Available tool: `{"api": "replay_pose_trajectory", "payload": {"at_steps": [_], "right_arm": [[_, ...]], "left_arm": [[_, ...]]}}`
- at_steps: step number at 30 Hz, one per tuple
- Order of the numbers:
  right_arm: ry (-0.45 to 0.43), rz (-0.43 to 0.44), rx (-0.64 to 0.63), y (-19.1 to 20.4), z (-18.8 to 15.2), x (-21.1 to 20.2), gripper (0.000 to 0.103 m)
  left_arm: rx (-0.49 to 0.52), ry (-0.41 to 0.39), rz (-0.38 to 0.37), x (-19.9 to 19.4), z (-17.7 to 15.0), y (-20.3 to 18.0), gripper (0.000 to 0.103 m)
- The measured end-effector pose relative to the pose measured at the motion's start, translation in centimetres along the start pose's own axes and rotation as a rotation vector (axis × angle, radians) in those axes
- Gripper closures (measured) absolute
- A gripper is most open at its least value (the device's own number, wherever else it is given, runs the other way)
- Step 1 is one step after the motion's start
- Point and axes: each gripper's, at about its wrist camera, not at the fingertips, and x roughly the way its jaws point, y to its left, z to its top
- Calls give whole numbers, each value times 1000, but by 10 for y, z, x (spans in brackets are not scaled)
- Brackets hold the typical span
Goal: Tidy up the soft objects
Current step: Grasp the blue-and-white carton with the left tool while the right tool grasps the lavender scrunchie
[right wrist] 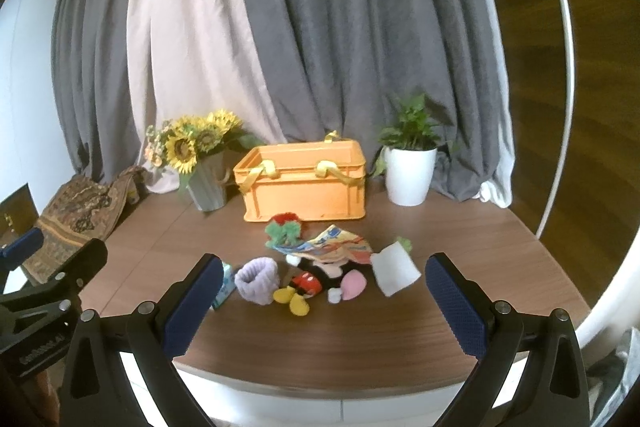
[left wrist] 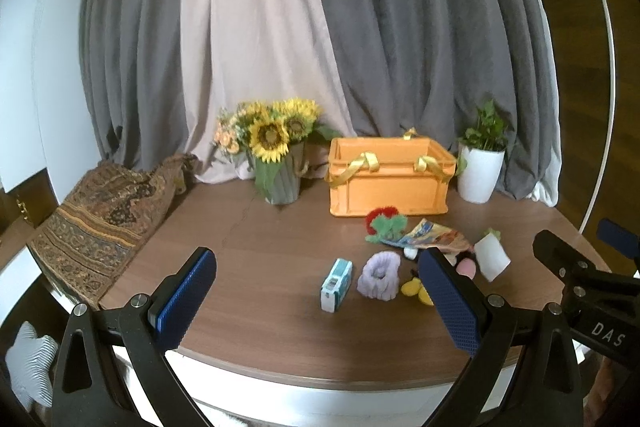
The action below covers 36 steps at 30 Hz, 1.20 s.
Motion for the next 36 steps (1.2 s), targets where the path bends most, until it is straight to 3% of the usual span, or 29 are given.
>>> {"api": "replay_pose_trajectory", "payload": {"at_steps": [10,23,36], "right_arm": [[67,62,-34,27,-10,60,1],[264,162,-104,64,-29,163,20],[423,208,-188,82,-54,225,37]], "left_arm": [[54,80,-27,68,-17,13,8],[75,225,-127,154,-49,20,26],[113,303,-224,210,-74,8,42]]}}
